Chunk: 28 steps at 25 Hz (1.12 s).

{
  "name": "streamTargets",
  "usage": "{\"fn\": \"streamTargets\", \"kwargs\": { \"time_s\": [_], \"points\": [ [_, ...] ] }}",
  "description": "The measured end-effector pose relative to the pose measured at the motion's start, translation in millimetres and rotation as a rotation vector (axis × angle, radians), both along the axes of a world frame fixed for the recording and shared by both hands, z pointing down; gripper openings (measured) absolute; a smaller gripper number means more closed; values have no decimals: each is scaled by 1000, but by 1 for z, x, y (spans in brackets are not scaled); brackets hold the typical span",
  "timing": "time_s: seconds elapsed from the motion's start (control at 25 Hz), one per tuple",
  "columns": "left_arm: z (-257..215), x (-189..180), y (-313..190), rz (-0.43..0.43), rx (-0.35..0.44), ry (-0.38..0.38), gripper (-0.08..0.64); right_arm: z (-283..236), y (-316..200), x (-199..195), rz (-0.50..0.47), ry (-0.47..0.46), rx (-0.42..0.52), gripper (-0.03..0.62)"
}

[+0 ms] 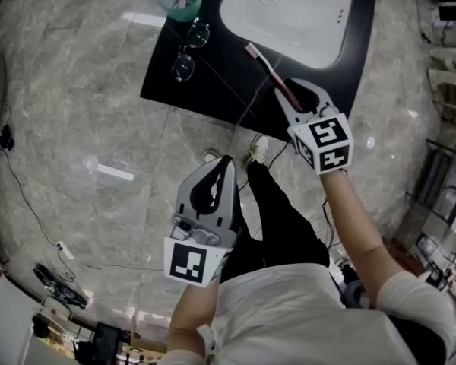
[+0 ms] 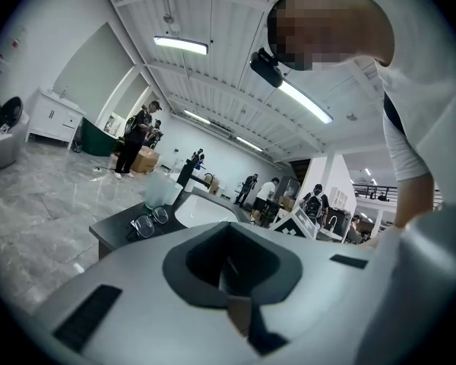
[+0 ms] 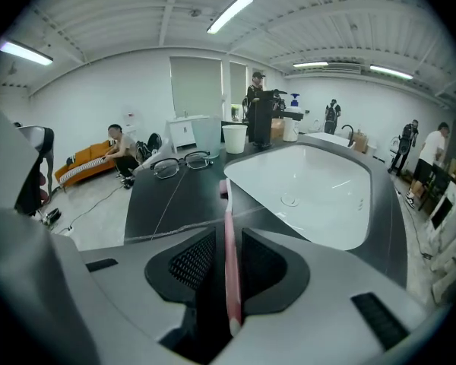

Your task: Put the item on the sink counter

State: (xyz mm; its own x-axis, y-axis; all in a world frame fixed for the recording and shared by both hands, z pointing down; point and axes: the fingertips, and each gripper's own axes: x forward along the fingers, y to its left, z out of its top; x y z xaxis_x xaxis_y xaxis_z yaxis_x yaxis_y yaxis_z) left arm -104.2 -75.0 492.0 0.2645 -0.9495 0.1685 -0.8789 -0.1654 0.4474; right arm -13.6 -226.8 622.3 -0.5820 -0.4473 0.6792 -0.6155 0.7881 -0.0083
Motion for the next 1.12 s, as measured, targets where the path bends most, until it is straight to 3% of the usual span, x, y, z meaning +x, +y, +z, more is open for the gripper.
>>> {"fn": "streamTargets", "kwargs": {
  "time_s": [0.56,1.12],
  "points": [
    [-30,-3,6,77,65,-15,3,-36,19,29,99,6,48,137],
    [-103,-5,7,101,152,-69,3,-138,29,16,144,-124,133,68]
  ]
}}
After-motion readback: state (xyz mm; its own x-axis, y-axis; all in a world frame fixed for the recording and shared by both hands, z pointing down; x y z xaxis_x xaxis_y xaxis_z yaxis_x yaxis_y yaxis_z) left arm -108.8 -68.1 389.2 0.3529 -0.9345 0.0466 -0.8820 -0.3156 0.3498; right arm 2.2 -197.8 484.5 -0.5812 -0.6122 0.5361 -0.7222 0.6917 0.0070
